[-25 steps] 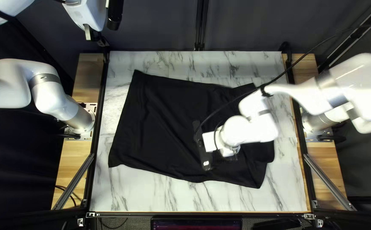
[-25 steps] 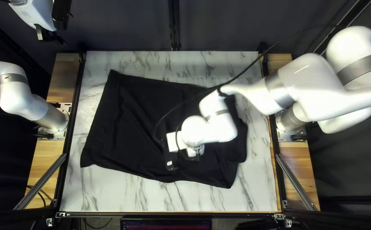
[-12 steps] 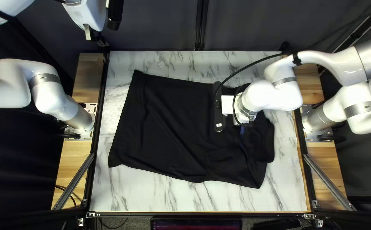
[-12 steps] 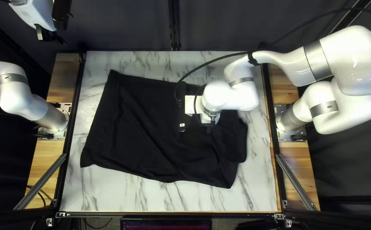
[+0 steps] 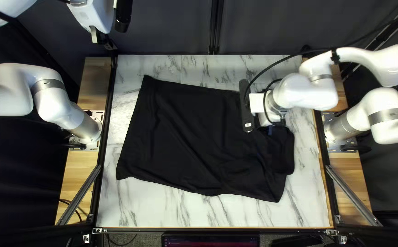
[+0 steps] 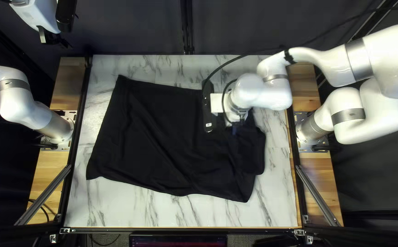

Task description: Fold t-shirt

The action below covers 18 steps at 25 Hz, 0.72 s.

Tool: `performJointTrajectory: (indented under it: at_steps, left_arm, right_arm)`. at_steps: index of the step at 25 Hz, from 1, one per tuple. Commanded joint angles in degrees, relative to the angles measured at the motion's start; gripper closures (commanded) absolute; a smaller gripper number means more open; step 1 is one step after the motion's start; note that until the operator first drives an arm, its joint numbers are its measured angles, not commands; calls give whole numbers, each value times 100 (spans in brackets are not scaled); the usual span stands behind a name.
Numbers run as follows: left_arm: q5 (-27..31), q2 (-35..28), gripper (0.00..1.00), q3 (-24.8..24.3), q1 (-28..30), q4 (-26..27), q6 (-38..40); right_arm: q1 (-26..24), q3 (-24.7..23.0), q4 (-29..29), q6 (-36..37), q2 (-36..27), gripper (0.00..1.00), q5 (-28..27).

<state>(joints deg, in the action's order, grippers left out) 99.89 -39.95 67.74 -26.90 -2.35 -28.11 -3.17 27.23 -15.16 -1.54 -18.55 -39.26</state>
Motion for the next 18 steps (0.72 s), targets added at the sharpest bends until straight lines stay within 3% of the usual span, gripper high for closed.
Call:
performJointTrajectory:
  at_steps: [1, 9, 14, 15, 16, 18]
  left_arm:
    - [0, 0, 0, 0, 0, 0, 0]
    - [0, 0, 0, 0, 0, 0, 0]
    - [0, 0, 0, 0, 0, 0, 0]
    - [0, 0, 0, 0, 0, 0, 0]
    - [0, 0, 0, 0, 0, 0, 0]
    - [0, 0, 0, 0, 0, 0, 0]
  right_arm:
    - [-62, 148, -651, -458, 501, 0, 134]
    - [-246, 527, -1291, -1165, 1482, 0, -36]
    - [-451, 414, -1314, -1065, 1544, 2, 150]
    - [-464, 408, -1299, -1036, 1532, 8, 152]
    - [-481, 407, -1274, -993, 1524, 21, 153]
    - [-502, 423, -1268, -983, 1600, 54, 196]
